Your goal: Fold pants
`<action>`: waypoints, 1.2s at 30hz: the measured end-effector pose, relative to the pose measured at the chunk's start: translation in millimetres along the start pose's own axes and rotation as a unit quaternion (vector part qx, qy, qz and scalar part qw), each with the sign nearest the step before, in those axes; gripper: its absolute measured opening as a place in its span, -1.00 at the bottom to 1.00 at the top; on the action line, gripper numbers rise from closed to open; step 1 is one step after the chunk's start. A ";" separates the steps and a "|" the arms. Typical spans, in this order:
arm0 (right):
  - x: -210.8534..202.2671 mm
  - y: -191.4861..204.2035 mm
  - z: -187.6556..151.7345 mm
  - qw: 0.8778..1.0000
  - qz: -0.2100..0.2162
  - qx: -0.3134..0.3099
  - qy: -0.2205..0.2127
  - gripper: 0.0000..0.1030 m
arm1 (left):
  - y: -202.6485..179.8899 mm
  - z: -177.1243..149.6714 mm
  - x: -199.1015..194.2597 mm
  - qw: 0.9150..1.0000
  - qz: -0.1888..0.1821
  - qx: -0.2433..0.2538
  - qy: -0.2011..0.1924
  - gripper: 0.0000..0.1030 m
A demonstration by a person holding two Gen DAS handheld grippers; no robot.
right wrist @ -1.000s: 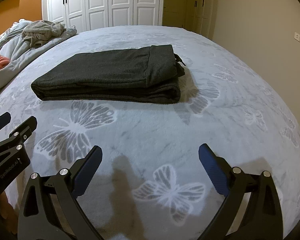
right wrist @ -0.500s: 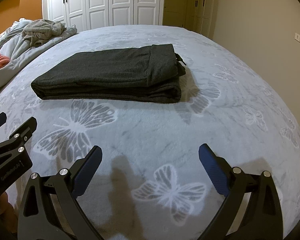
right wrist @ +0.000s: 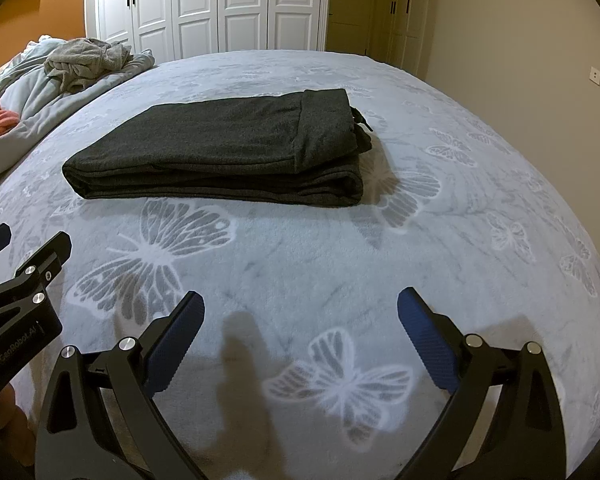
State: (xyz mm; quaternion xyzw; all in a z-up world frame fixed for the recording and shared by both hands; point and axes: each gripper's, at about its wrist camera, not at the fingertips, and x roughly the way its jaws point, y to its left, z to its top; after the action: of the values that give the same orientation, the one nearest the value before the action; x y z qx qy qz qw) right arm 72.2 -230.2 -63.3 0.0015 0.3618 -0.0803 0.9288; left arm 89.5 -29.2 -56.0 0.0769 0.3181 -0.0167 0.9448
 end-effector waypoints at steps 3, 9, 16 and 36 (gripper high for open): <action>0.0 -0.1 0.0 1.000 0.000 0.000 0.000 0.85 | -0.9 -0.5 -0.3 1.000 0.000 0.003 -0.003 0.66; 0.3 -0.6 0.4 1.000 -0.001 -0.001 -0.001 0.85 | -0.6 -0.4 0.8 1.000 -0.002 0.000 0.000 0.66; -0.4 0.2 0.0 1.000 -0.001 0.000 -0.001 0.85 | -1.6 -0.8 0.9 1.000 -0.001 0.003 -0.001 0.66; 0.3 -0.7 0.3 1.000 -0.001 -0.001 -0.001 0.85 | -4.7 -1.7 5.8 1.000 -0.014 0.005 0.010 0.66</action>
State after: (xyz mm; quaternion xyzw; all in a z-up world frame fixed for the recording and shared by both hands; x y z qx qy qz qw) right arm 72.5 -230.9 -63.2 0.0005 0.3609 -0.0811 0.9291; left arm 92.8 -33.5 -61.4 0.0776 0.3285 -0.0307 0.9408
